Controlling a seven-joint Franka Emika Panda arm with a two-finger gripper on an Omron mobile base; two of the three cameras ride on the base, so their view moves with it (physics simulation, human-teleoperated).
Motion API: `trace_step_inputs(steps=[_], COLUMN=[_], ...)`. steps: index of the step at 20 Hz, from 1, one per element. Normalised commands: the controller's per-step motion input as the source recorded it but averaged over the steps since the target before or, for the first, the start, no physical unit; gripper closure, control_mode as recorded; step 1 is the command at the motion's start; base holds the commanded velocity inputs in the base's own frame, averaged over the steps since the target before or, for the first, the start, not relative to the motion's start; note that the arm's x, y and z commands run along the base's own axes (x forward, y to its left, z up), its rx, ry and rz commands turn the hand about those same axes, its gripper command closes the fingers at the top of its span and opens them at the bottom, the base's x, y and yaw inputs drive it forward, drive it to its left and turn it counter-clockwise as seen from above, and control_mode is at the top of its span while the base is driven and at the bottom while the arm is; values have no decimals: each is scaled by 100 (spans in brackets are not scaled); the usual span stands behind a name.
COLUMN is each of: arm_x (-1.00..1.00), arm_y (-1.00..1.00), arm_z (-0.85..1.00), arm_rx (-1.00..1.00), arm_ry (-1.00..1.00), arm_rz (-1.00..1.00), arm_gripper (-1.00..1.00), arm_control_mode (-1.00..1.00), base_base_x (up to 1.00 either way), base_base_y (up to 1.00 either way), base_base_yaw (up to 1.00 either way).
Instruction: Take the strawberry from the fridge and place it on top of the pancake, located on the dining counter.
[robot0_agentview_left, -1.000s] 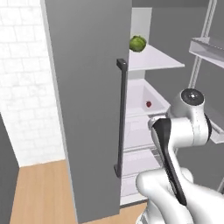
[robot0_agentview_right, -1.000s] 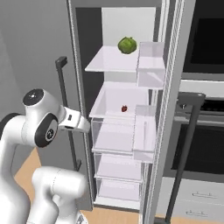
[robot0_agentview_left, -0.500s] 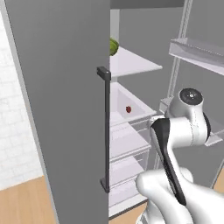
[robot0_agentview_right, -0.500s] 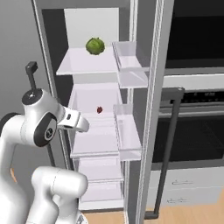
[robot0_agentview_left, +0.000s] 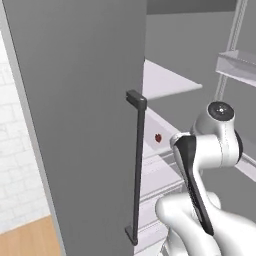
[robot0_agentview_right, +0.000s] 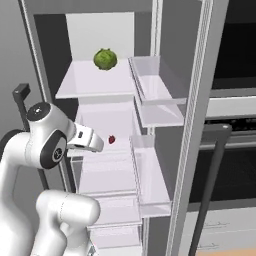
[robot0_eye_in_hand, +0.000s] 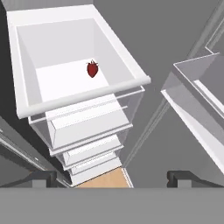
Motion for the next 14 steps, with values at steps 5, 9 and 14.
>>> trace_step_inputs(steps=[5,9,14], arm_x=[0,0,0], arm_y=[0,0,0], arm_z=[0,0,0], arm_rx=[0,0,0], arm_ry=[0,0,0], arm_rz=[0,0,0], arm_gripper=[-100,-100,-100], arm_control_mode=[100,100,100], base_base_x=[53,45,39], base_base_y=[-2,-13,-14], base_base_yaw=[20,26,22])
